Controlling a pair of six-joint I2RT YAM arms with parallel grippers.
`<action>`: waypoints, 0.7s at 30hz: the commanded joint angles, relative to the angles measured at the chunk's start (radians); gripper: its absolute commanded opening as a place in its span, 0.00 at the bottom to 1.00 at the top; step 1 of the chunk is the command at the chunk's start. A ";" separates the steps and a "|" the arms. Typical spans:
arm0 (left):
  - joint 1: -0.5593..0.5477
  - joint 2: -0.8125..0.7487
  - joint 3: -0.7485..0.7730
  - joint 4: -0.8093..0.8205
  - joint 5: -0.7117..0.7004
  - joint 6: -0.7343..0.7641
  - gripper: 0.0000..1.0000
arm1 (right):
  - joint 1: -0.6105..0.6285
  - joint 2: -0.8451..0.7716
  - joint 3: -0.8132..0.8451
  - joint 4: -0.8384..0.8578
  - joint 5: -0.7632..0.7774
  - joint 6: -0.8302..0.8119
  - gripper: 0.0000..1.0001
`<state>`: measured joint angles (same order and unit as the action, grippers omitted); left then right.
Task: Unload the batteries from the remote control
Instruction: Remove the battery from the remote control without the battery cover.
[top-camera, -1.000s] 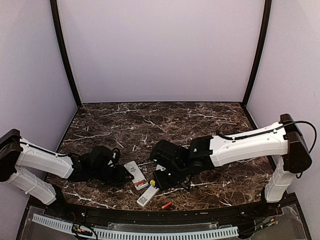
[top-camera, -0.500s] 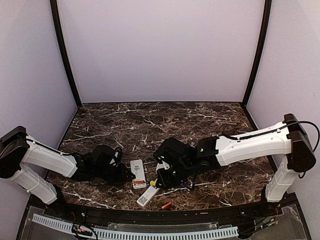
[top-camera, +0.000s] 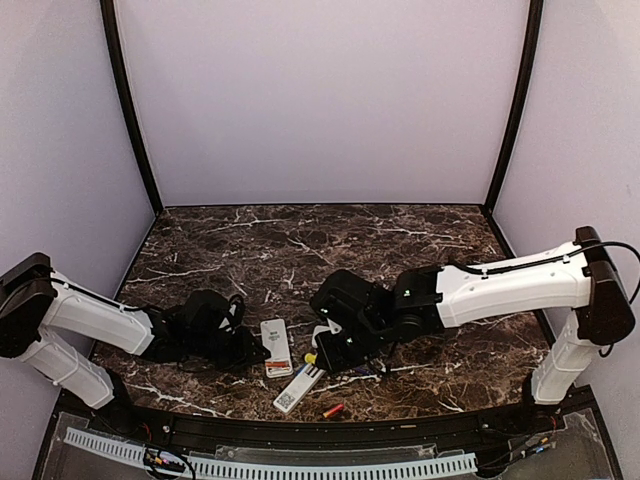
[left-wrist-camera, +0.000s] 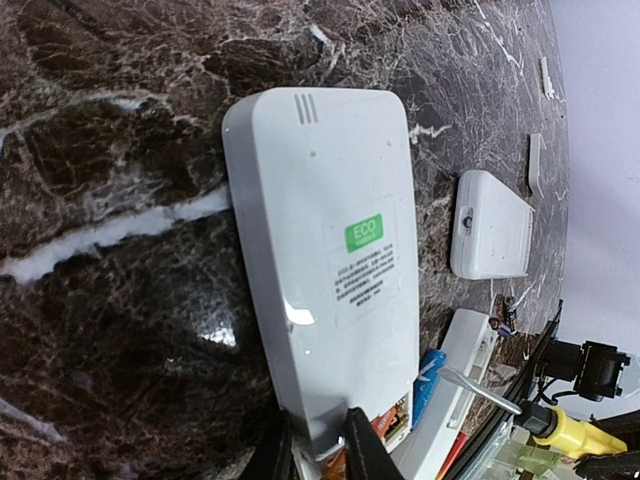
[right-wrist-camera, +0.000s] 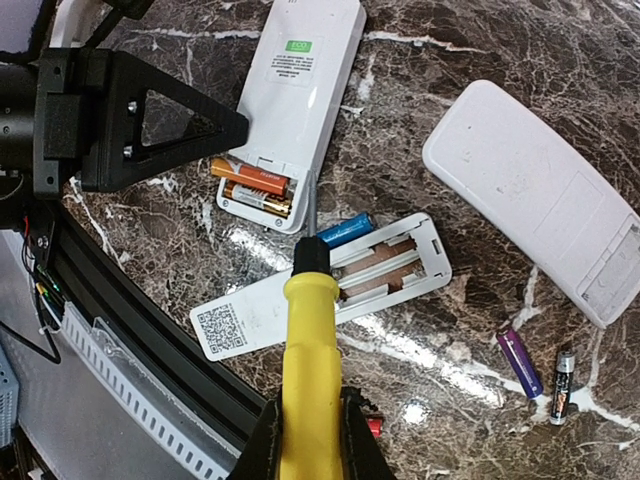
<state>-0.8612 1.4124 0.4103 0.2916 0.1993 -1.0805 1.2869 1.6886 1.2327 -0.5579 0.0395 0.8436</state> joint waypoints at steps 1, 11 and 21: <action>-0.005 -0.007 -0.012 -0.068 0.001 0.016 0.17 | 0.013 -0.018 0.001 0.050 -0.035 -0.013 0.00; -0.006 0.000 -0.004 -0.072 0.004 0.022 0.17 | 0.015 0.004 -0.011 0.060 -0.093 -0.007 0.00; -0.005 0.001 -0.003 -0.075 0.006 0.024 0.17 | 0.015 0.036 0.016 0.013 -0.064 -0.003 0.00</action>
<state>-0.8619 1.4117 0.4107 0.2897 0.2020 -1.0767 1.2953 1.6936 1.2266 -0.5308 -0.0402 0.8429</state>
